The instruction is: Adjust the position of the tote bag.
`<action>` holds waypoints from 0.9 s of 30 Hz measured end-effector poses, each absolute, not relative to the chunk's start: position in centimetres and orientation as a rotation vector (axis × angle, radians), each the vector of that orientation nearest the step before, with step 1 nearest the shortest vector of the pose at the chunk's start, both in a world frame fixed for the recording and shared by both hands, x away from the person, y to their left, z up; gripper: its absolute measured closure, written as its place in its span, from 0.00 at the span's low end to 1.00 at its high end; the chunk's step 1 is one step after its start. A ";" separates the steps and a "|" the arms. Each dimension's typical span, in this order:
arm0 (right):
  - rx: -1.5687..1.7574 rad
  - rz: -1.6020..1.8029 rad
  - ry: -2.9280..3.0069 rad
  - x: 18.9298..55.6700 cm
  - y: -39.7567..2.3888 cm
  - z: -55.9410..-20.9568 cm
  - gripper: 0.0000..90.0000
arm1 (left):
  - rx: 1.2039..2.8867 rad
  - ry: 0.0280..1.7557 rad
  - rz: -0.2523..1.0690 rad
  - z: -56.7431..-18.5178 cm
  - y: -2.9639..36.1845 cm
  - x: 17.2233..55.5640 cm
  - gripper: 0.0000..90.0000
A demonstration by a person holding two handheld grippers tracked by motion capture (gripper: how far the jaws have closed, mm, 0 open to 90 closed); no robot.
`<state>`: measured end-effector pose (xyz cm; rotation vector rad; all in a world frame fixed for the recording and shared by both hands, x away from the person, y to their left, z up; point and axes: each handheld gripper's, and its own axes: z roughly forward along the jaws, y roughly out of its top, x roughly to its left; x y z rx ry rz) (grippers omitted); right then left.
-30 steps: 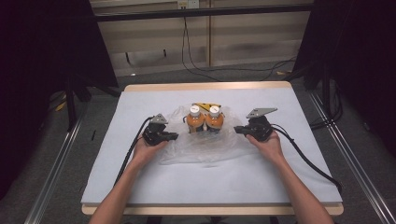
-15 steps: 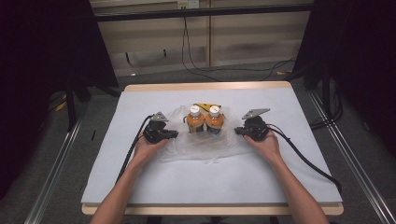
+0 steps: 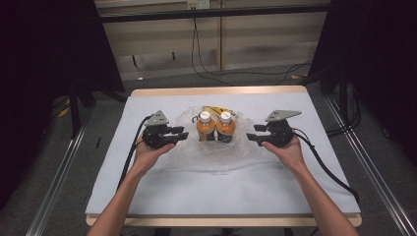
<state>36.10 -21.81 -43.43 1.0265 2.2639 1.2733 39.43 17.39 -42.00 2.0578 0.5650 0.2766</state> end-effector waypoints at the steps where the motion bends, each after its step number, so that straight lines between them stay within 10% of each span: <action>1: 1.020 1.295 2.258 36.0 -22.0 -43.0 0.61 | 2.068 0.551 0.264 -41.9 16.9 39.3 0.74; 5: 0.980 1.381 2.264 36.0 -21.6 -42.0 0.88 | 2.142 0.548 0.228 -43.0 15.0 40.2 0.88; 27: 0.984 1.127 2.542 39.9 -16.9 -46.5 1.00 | 2.281 0.614 0.209 -47.0 13.3 43.2 0.89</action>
